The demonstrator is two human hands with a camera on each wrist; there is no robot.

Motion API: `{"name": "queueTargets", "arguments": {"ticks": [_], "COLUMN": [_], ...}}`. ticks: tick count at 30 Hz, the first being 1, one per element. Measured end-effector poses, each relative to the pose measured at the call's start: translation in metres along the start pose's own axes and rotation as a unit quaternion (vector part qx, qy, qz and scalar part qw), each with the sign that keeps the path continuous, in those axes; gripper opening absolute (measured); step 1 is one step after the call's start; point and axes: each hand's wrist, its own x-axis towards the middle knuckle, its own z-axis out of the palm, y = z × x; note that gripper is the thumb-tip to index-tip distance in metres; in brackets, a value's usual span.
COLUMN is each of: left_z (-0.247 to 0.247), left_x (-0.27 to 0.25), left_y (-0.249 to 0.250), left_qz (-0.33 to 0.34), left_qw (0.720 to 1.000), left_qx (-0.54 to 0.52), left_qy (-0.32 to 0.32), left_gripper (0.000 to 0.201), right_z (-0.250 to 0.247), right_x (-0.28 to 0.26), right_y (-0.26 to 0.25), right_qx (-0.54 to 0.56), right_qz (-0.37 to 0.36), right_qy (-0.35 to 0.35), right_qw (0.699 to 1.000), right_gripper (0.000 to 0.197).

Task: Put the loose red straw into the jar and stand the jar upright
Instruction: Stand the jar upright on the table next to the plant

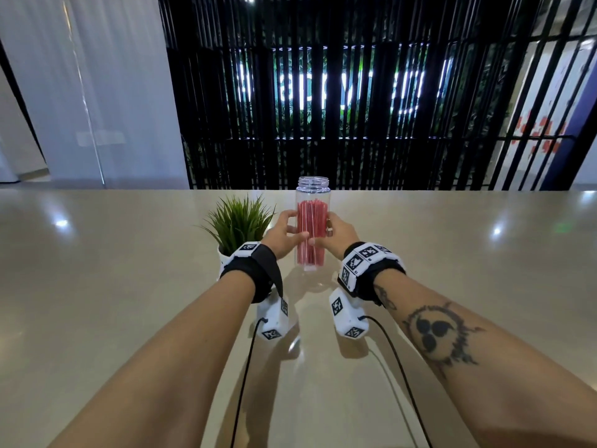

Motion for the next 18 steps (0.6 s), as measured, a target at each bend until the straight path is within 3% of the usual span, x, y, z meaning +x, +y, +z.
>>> {"name": "queueTargets", "arguments": {"ticks": [8,18], "left_z": [0.010,0.022], "left_x": [0.010,0.009], "left_y": [-0.038,-0.059], "left_qz": [-0.037,-0.064], "left_qw": [0.999,0.997], "left_qx": [-0.005,-0.020], "left_qy": [0.006,-0.037], "left_gripper": [0.058,0.060], "right_z": [0.039,0.052], "right_x": [0.017,0.016], "right_y": [0.025,0.052], "right_qx": [-0.010,-0.026], "right_qz": [0.047,0.071], "right_qy": [-0.002,0.007], "right_qw": [0.999,0.997], "right_gripper": [0.060,0.062]}}
